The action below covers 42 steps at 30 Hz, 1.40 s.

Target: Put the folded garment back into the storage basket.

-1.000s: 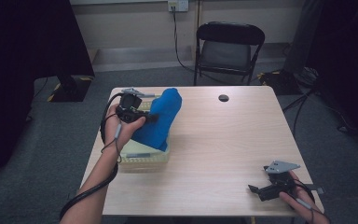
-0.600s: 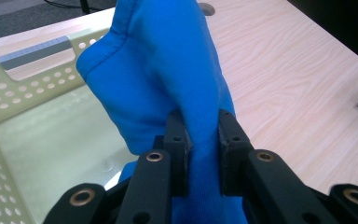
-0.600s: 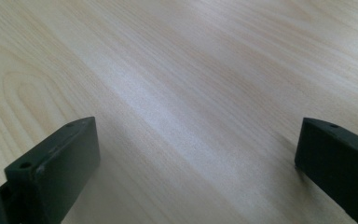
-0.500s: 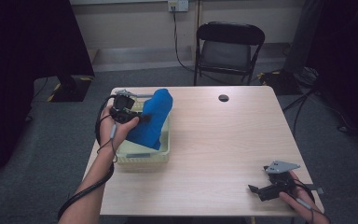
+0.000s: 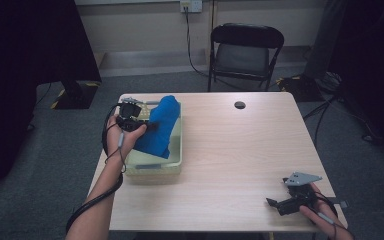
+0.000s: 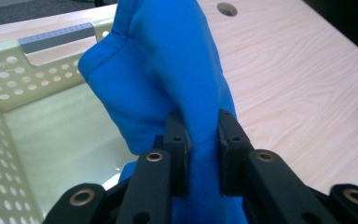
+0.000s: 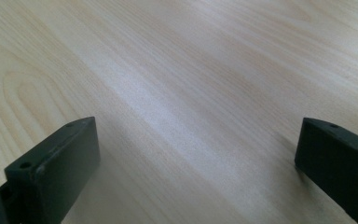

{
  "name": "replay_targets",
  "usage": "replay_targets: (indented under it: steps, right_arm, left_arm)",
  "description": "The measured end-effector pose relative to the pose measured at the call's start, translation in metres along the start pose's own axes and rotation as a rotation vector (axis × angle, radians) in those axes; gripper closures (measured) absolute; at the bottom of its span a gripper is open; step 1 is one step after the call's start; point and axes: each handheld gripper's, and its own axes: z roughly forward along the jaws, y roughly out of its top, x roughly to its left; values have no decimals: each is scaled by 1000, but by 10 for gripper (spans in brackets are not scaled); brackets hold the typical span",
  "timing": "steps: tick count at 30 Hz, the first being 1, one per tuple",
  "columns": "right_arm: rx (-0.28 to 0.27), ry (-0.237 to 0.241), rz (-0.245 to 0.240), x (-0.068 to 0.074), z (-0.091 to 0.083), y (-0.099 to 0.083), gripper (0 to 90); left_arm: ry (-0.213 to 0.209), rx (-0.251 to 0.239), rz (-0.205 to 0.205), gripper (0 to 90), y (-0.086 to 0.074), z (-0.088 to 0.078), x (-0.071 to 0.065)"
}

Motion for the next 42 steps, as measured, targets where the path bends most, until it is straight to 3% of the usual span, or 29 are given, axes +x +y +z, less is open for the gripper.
replay_targets:
  steps: [8,16,21,42]
  right_arm:
    - [0,0,0,0,0,0,0]
    - [0,0,0,0,0,0,0]
    - [0,0,0,0,0,0,0]
    - [0,0,0,0,0,0,0]
  left_arm:
    - [22,-2,-27,773,-2,7,7]
    - [60,18,-74,773,-11,23,16]
    - [62,38,-94,773,-16,33,20]
    - [94,101,-117,773,-26,62,31]
